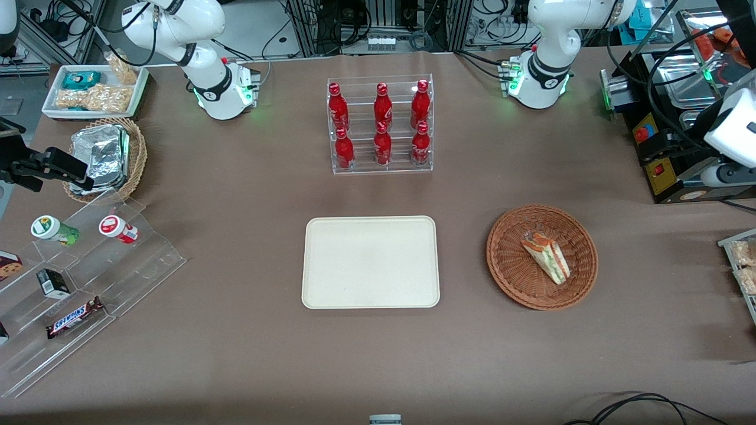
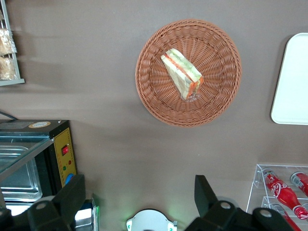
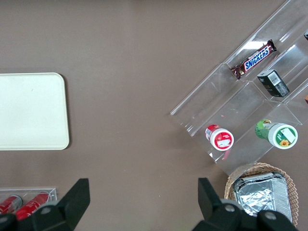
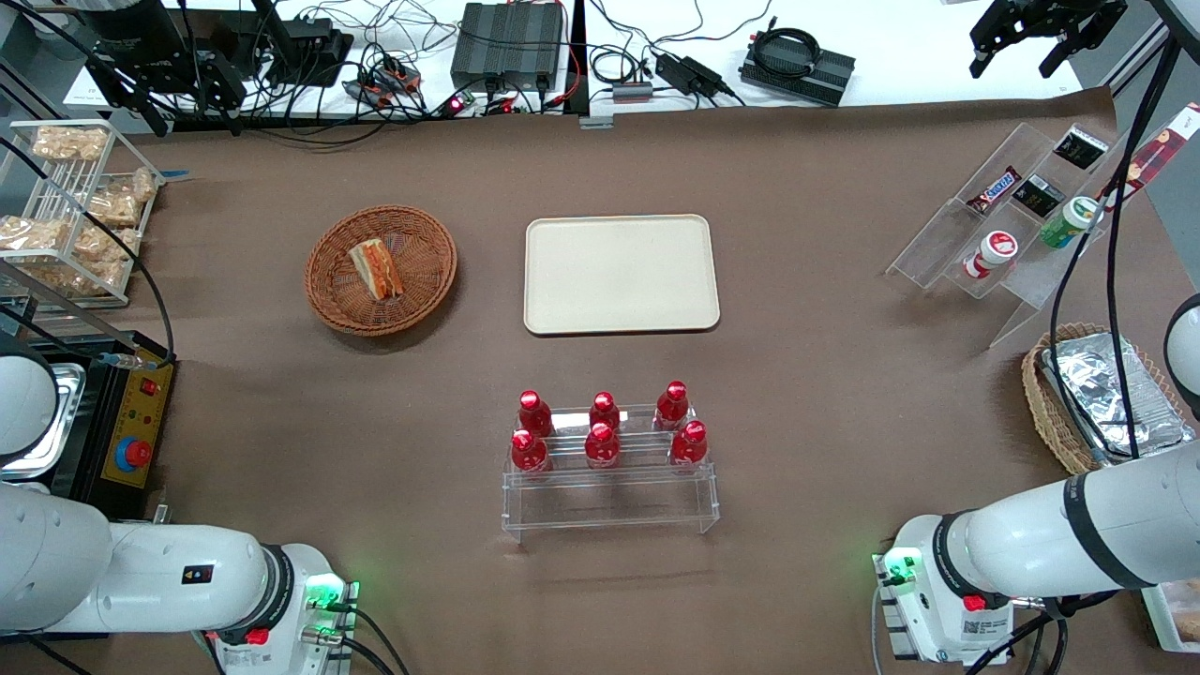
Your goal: Place sandwich from basket to tray
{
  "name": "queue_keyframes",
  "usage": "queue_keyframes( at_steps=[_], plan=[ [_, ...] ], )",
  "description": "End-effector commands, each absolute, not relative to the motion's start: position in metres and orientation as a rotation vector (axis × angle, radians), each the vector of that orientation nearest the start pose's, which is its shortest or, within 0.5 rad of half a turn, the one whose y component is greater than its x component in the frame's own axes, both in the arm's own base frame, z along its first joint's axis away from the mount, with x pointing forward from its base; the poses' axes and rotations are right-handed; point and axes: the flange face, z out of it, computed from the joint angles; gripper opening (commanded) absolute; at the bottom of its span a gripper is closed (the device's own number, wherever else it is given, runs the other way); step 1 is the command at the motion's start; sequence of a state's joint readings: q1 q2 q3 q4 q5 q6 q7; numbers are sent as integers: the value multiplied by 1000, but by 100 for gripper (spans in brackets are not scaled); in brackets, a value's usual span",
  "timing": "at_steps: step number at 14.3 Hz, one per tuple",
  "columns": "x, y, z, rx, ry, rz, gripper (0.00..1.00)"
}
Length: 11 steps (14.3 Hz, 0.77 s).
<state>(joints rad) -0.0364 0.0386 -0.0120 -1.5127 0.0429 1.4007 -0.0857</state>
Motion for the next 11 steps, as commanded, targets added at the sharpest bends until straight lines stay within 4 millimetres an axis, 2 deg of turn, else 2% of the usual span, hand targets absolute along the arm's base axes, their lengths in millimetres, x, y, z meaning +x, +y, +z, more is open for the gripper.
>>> queue_keyframes(
  at_steps=[1,2,8,10,11],
  plan=[
    [556,-30,561,-3070,-61,250,100],
    [558,-37,536,-3070,-58,230,100],
    [572,-42,396,-3069,-296,126,100],
    [573,-47,364,-3034,-580,70,100],
    [575,-62,353,-3000,-739,58,100]
  ],
)
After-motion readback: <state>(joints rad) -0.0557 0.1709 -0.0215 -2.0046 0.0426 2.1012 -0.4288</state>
